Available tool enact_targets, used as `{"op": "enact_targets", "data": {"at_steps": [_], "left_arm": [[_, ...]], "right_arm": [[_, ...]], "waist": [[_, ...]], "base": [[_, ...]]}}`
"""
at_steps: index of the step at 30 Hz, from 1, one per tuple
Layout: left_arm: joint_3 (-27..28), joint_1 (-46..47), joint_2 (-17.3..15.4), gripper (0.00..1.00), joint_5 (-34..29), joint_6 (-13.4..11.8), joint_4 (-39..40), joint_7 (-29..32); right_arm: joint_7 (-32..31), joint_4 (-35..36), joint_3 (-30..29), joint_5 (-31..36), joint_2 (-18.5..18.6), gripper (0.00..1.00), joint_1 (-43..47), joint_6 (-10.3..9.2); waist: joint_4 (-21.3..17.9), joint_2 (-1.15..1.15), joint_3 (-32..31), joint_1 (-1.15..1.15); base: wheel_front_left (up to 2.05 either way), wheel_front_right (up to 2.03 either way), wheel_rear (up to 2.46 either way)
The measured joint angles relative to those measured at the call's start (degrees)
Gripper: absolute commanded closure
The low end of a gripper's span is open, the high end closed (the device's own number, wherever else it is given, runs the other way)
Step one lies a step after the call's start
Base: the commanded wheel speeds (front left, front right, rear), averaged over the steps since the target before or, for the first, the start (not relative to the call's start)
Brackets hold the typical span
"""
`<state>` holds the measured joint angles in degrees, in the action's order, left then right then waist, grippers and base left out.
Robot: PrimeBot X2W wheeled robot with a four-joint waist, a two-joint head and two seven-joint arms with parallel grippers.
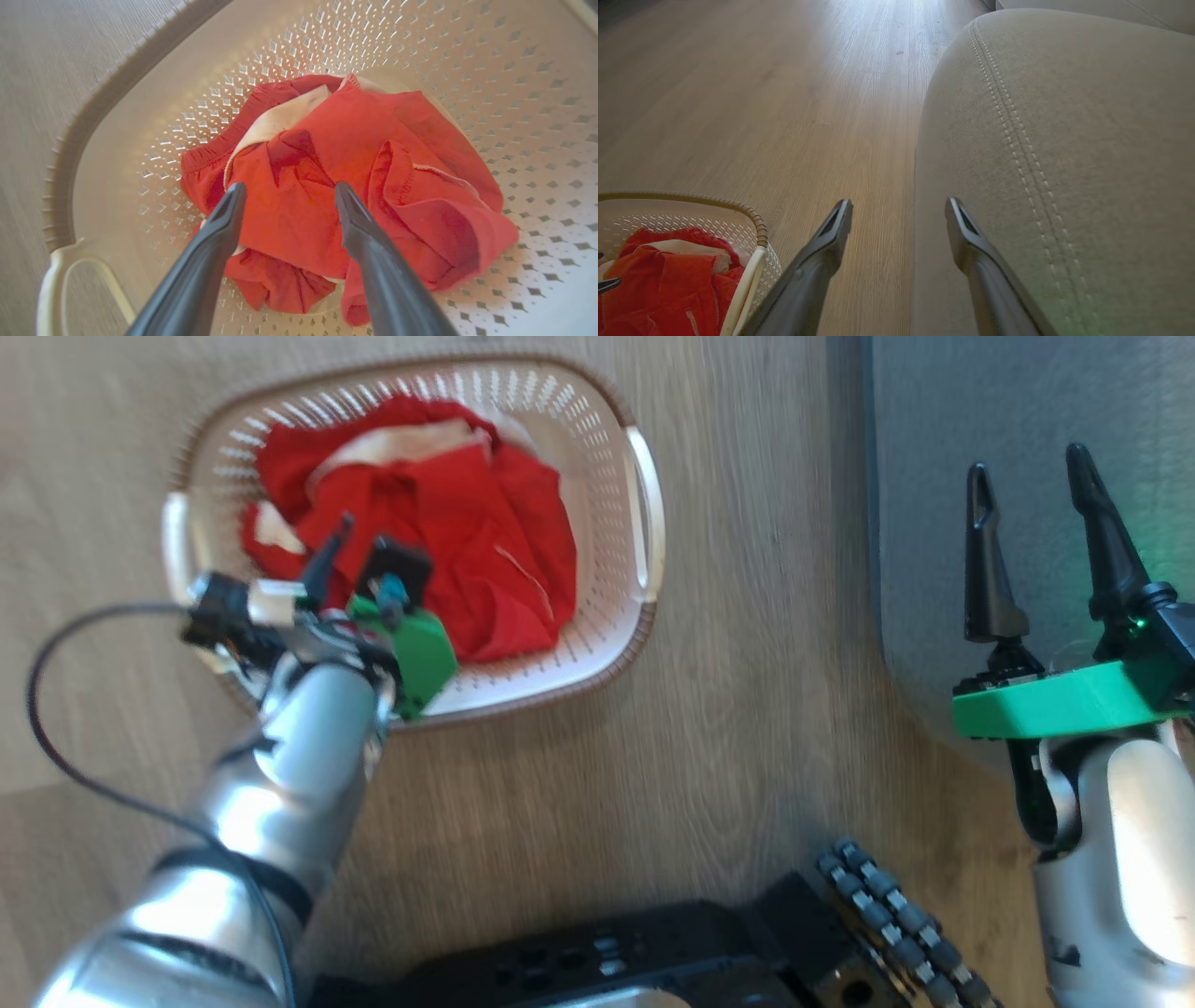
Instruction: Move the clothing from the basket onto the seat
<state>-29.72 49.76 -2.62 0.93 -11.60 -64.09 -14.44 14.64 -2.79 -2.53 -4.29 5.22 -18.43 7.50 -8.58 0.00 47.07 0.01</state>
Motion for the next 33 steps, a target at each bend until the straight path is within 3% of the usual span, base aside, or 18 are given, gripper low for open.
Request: {"op": "enact_targets", "data": {"at_steps": [6,12,15,20,30,31,32,33], "left_arm": [[1.4,7.7,-0.6,0.00,0.8,-2.4,-6.1,0.0],[1.3,10.4,-1.6,0.00,0.8,-3.0,-9.1,3.1],[-0.3,10.7,-1.9,0.00,0.1,-1.2,-9.5,6.2],[-5.8,12.0,-2.4,0.00,-4.2,5.2,-9.9,13.0],[-5.8,12.4,-1.6,0.00,-1.4,9.9,-10.2,19.7],[-5.7,12.4,-1.5,0.29,-1.3,10.2,-10.2,20.0],[-5.5,12.4,-1.4,0.85,-0.8,10.5,-10.2,20.3],[-5.3,12.4,-1.3,1.00,-0.1,10.4,-10.2,20.5]], "right_arm": [[0.1,1.1,3.7,-1.2,-0.7,0.00,-2.1,-0.02],[0.5,2.6,7.1,-2.4,-1.4,0.00,-3.3,-0.05],[0.5,2.7,8.3,-3.2,-1.6,0.00,-3.2,0.00],[0.5,3.5,8.8,-3.4,-1.8,0.00,-3.2,0.01],[0.5,5.6,8.9,-3.8,-1.9,0.00,-1.6,0.01],[0.5,5.6,9.1,-3.6,-1.9,0.00,-1.5,0.01],[0.5,5.6,9.3,-3.3,-1.9,0.00,-1.4,0.01],[0.5,5.6,9.3,-3.3,-1.9,0.00,-1.3,0.01]], "waist": [[-2.1,0.00,6.2,0.00],[-4.2,0.01,9.1,-0.01],[-5.4,0.01,9.9,-0.01],[-6.4,0.01,10.9,-0.01],[-6.4,0.01,12.1,-0.01],[-6.3,0.01,12.1,-0.01],[-6.2,0.01,12.1,-0.01],[-6.2,0.01,12.1,-0.01]], "base": [[0.00,0.00,0.00],[0.00,0.00,0.00],[0.00,0.00,0.00],[0.00,0.00,0.00],[0.00,0.00,0.00],[0.00,0.00,0.00],[0.00,0.00,0.00],[0.00,0.00,0.00]]}}
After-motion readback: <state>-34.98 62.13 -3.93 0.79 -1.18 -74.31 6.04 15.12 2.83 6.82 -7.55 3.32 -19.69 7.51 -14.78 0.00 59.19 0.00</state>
